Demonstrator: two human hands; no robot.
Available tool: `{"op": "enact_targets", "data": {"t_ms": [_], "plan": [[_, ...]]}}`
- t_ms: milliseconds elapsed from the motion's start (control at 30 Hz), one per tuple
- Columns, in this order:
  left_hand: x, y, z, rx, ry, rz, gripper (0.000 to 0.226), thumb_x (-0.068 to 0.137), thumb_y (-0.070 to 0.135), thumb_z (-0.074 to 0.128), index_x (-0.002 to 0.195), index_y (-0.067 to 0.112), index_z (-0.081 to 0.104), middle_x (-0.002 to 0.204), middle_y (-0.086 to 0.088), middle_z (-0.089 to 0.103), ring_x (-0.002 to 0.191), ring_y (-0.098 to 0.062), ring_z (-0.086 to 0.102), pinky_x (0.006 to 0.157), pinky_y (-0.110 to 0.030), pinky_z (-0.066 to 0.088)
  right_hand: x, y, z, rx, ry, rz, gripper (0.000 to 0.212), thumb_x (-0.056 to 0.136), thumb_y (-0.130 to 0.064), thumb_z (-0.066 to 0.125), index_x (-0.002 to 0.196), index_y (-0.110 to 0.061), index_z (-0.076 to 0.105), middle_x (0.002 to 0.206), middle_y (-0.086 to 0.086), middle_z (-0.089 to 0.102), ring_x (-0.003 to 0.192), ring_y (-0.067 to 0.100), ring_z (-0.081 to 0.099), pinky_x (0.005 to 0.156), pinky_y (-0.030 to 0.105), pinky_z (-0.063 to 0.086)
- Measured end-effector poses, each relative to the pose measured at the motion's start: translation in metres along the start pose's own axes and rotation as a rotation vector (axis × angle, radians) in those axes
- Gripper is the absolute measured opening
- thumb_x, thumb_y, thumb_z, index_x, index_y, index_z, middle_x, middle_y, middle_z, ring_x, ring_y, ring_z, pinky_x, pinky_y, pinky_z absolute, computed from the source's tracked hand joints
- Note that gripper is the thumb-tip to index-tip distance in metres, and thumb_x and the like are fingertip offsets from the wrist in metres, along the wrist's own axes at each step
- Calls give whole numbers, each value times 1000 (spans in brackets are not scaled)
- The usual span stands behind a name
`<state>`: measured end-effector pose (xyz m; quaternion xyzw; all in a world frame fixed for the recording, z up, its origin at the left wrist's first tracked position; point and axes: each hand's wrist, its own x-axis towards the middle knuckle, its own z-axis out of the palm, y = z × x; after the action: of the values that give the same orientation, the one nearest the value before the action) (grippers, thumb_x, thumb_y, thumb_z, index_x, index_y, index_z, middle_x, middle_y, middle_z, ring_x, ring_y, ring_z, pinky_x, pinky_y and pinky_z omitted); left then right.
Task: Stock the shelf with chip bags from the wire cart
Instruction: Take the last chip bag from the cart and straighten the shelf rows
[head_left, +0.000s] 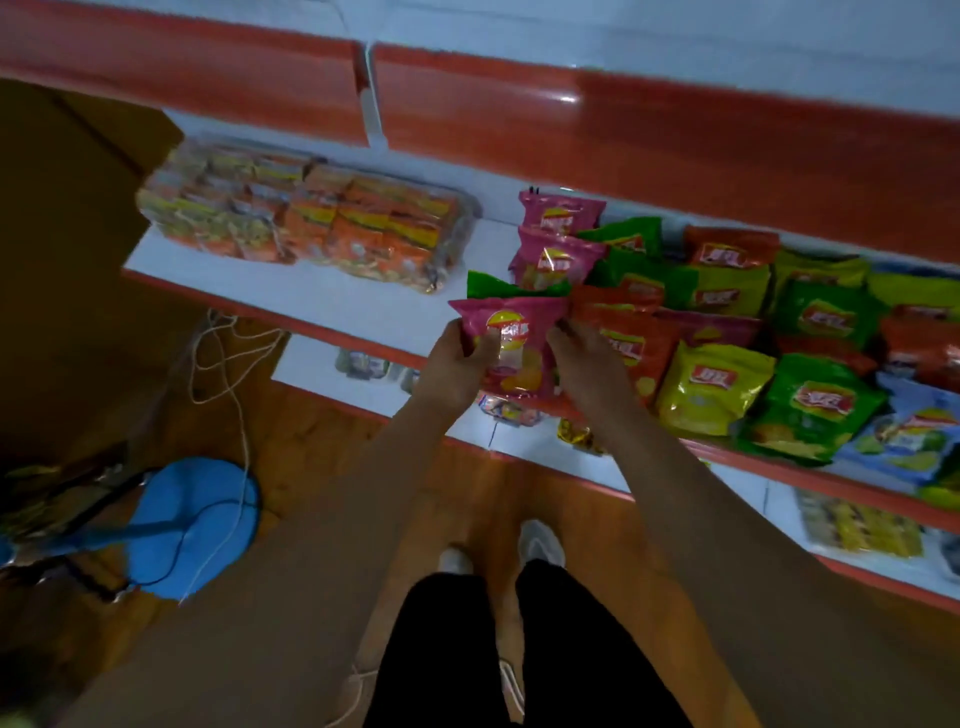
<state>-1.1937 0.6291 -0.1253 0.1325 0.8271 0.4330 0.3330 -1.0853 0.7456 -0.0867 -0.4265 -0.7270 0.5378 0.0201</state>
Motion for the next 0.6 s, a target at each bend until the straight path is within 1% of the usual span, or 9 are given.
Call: {"op": "enact_targets", "data": {"t_ms": [67,133,233,300,367,433,500,533,600], "plan": [[28,-5,3,66,-27,13,37,97,50,50,122,21,50,106,4,64,97,-20,66,78,-31,55,21,5,8,-16,31,21,32,99,-37,42,122,-18,56,101,-3,60,88,18,58,75,30,45],[56,-10,6,148,-82,34,39,100,42,50,129,16,47,107,5,62,96,-18,64,71,-23,49,37,12,13,-53,61,42,32,99,-36,42,119,-16,58,99,-2,62,90,21,62,69,31,45],[90,-27,10,205,-198,60,42,96,27,60,133,14,44,119,0,63,106,-19,63,87,-31,51,46,21,18,-60,166,76,34,100,-30,43,122,-9,58,96,0,57,90,20,57,78,33,48],[98,-35,10,171,-273,42,48,93,23,66,134,16,44,127,-2,63,115,-22,62,98,-36,51,42,32,21,-79,249,70,29,99,-26,43,113,-8,61,90,2,59,81,17,55,70,24,41],[94,-39,8,162,-359,36,57,89,24,72,137,19,41,130,-2,62,118,-21,61,102,-40,50,32,40,26,-106,293,59,26,99,-24,43,106,-7,62,81,1,60,67,9,52,52,9,34],[87,-40,7,214,-387,22,86,75,46,80,143,21,33,135,-2,59,120,-22,59,102,-41,50,17,46,31,-142,321,54,26,100,-22,43,104,-4,61,80,6,60,63,7,51,46,9,33],[77,-39,2,322,-334,6,116,64,72,75,152,23,19,146,-8,49,131,-31,51,108,-50,45,-1,46,32,-168,351,46,26,100,-22,44,107,-4,61,90,11,64,74,20,59,56,18,38],[66,-34,-3,376,-284,-10,117,70,71,71,156,20,11,154,-13,40,138,-35,42,112,-52,39,-11,44,31,-173,360,43,27,100,-23,44,112,-5,61,98,10,65,82,22,60,63,24,39],[45,-24,-15,454,-160,14,103,84,61,63,157,13,6,160,-15,26,145,-38,30,116,-51,33,-29,38,27,-175,357,63,33,100,-25,46,127,-8,56,113,6,64,97,21,59,77,25,41]]}}
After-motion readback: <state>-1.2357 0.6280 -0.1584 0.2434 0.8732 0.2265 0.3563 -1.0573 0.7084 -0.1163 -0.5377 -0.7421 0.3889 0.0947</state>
